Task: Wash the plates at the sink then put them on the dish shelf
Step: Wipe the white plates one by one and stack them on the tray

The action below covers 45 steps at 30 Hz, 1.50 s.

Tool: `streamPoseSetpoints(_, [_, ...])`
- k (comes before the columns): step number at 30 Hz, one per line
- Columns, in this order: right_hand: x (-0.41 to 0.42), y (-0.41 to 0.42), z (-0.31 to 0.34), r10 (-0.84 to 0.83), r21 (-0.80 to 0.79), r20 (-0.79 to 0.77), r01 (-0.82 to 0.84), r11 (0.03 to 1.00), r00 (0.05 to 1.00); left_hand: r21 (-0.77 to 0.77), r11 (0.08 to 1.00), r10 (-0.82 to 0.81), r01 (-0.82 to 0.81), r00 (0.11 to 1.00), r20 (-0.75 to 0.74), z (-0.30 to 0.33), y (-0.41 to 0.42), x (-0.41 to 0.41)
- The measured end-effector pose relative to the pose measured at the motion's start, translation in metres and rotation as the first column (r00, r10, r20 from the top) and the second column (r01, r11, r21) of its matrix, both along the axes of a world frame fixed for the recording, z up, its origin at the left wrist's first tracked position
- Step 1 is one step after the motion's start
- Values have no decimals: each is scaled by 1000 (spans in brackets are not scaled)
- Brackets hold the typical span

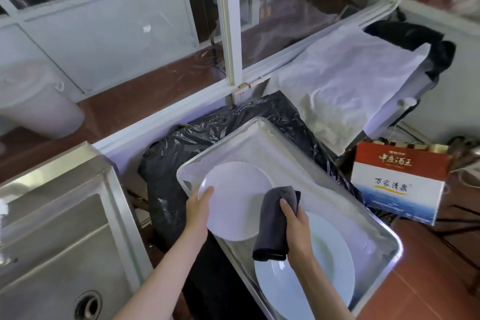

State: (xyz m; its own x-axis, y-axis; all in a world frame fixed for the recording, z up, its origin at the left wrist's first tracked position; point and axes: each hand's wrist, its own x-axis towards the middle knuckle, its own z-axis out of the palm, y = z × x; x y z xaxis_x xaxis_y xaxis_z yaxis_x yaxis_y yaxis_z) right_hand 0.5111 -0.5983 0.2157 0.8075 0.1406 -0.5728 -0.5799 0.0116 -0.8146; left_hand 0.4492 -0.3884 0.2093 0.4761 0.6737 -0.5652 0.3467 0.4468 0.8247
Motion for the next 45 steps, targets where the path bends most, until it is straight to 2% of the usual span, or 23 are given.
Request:
streamPoseSetpoints(6, [4,-4,-9,4,-80,15,-3,997,1000,32,997,-65,63,997,36,-12,-8,13])
streamPoseSetpoints(13, [1,6,-7,35,-108,38,-31,994,999,49,994,-96,97,995,-14,-22,-3,12])
streamPoseSetpoints(18, [5,7,-6,55,-119,40,-50,992,998,118,977,-167,178,981,-98,-28,2,13])
streamPoseSetpoints(22, [8,2,-4,95,-151,62,-85,985,994,84,971,-212,226,966,-151,-26,8,7])
streamPoseSetpoints(26, [10,-9,12,118,-219,147,-84,972,982,122,952,-264,282,953,-146,-9,8,-19])
streamPoseSetpoints(32, [-18,7,43,177,-190,283,-125,974,943,208,894,-365,396,915,-172,19,15,-90])
streamPoseSetpoints(36, [-71,47,50,295,-143,240,-267,953,925,240,846,-434,476,876,-208,34,28,-150])
streamPoseSetpoints(39, [-120,88,49,451,-164,234,-422,892,862,261,859,-403,441,896,-185,54,36,-201])
streamPoseSetpoints(42, [-179,127,55,598,-181,248,-570,801,762,248,919,-287,307,951,-113,73,41,-254])
streamPoseSetpoints(45, [-244,158,59,706,-192,253,-681,706,661,115,983,-145,143,989,8,91,43,-313])
